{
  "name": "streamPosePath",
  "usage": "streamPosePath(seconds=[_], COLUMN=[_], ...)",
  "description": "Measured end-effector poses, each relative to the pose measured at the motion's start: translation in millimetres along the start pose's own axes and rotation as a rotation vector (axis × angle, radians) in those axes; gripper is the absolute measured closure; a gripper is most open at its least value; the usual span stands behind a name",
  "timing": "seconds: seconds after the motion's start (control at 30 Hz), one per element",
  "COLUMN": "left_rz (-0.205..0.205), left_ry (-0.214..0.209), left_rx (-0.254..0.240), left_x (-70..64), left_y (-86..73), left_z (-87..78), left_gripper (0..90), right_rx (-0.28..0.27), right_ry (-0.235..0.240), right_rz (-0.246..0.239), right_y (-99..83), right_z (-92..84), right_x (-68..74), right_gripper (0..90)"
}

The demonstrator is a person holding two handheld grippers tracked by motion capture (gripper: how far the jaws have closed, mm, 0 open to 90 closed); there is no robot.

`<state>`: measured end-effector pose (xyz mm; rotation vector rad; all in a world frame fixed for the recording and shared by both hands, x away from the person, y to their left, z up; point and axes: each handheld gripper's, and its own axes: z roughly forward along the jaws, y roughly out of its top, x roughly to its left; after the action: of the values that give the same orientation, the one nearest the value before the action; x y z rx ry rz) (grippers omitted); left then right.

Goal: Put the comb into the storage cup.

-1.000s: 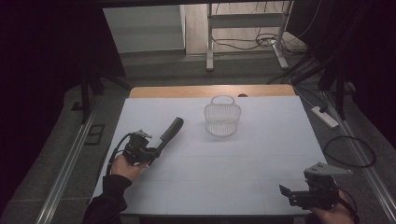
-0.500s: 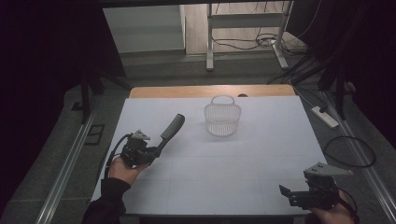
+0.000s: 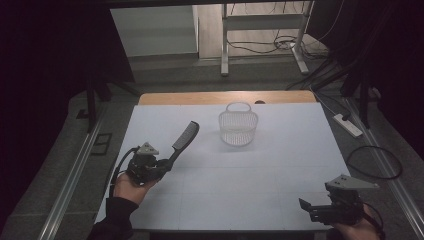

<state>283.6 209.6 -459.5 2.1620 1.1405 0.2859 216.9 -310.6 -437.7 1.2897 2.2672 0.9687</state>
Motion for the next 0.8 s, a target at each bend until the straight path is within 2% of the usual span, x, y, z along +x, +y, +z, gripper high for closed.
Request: streamPosePath(seconds=[0.27, 0.37, 0.5, 0.53, 0.7, 0.8], left_rz=[0.014, 0.023, 0.029, 0.033, 0.042, 0.044], left_ry=[0.014, 0.021, 0.029, 0.031, 0.032, 0.030], left_rx=[-0.011, -0.022, -0.035, -0.039, -0.049, -0.059], left_x=[-9.5, -13.3, -17.9, -19.8, -24.4, -27.9], left_y=[-5.7, -7.3, -9.0, -9.9, -11.3, -12.1], left_z=[-6.0, -9.2, -12.5, -13.8, -16.5, -18.3], left_gripper=[72.3, 72.4, 72.3, 72.3, 72.3, 72.3], right_rx=[-0.008, -0.035, -0.060, -0.066, -0.083, -0.106], right_ry=[0.015, 0.017, 0.020, 0.024, 0.031, 0.072], right_rz=[-0.012, -0.019, -0.059, -0.087, -0.116, -0.107], right_y=[0.8, 1.3, 3.7, 5.9, 9.8, 14.9], right_z=[-0.3, -0.7, -0.4, 0.2, 0.6, 1.2], right_x=[0.4, 0.8, 2.7, 4.7, 7.4, 7.0], right_gripper=[0.3, 0.1, 0.0, 0.0, 0.0, 0.0])
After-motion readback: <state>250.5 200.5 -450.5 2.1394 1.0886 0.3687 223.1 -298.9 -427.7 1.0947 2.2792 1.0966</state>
